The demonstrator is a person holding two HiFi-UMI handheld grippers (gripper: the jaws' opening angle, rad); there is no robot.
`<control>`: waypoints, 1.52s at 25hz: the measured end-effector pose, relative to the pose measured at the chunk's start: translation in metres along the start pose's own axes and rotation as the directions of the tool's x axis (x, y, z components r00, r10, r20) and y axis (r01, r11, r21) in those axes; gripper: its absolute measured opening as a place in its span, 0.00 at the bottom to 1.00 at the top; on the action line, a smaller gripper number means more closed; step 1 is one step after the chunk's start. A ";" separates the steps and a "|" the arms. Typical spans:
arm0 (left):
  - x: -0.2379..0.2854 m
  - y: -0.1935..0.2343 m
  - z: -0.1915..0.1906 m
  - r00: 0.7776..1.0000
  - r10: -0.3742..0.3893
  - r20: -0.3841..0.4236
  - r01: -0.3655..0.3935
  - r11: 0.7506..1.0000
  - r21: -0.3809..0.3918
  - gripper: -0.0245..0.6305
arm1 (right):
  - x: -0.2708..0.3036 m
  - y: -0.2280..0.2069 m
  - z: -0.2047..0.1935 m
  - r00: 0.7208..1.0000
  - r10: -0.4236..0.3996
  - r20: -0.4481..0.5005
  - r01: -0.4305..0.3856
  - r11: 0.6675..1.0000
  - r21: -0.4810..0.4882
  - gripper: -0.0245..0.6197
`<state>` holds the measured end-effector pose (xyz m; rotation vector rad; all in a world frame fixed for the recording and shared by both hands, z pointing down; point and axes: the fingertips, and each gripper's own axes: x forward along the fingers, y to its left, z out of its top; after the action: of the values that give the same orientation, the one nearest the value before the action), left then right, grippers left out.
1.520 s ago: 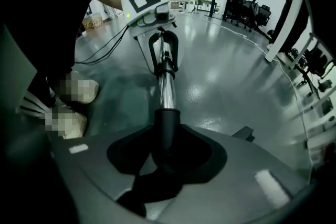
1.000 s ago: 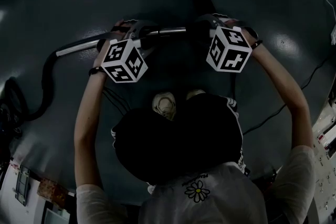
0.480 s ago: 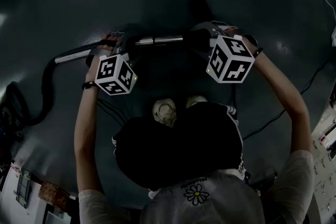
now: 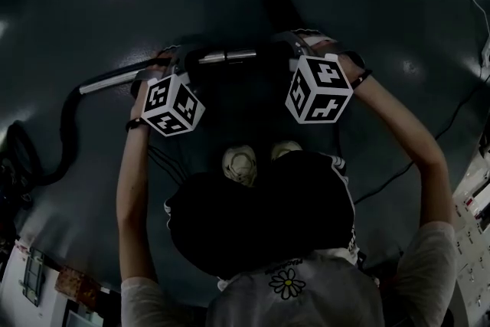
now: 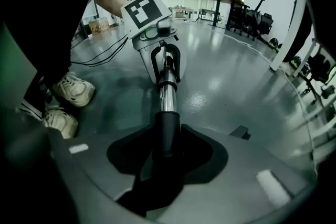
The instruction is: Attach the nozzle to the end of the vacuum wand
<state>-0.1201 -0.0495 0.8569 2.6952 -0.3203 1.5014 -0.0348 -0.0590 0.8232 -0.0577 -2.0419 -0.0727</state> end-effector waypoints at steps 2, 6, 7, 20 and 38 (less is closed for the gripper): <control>-0.004 0.007 0.002 1.000 0.019 0.025 -0.018 0.999 -0.030 0.36 | -0.004 -0.011 0.002 0.997 -0.057 0.045 0.054 0.996 0.067 0.30; -0.048 0.045 0.038 0.953 0.200 0.228 -0.134 0.952 -0.274 0.27 | -0.052 -0.067 0.008 0.937 -0.292 0.191 0.179 0.872 0.456 0.08; -0.065 0.062 0.050 0.912 0.292 0.287 -0.172 0.909 -0.379 0.17 | -0.069 -0.083 0.008 0.908 -0.356 0.222 0.184 0.813 0.553 0.06; -0.241 0.198 0.154 0.344 0.829 0.440 -0.064 0.488 -0.870 0.04 | -0.255 -0.182 0.031 0.464 -0.857 0.224 0.046 0.275 0.960 0.05; -0.799 0.090 0.510 0.290 0.859 0.422 -0.233 0.491 -0.839 0.04 | -0.857 -0.053 0.299 0.392 -0.913 0.115 0.227 0.217 0.949 0.05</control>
<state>-0.1193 -0.0783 -0.0948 2.4296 -1.7168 -0.2304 0.0850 -0.0964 -0.0774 1.7373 -2.4474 0.5265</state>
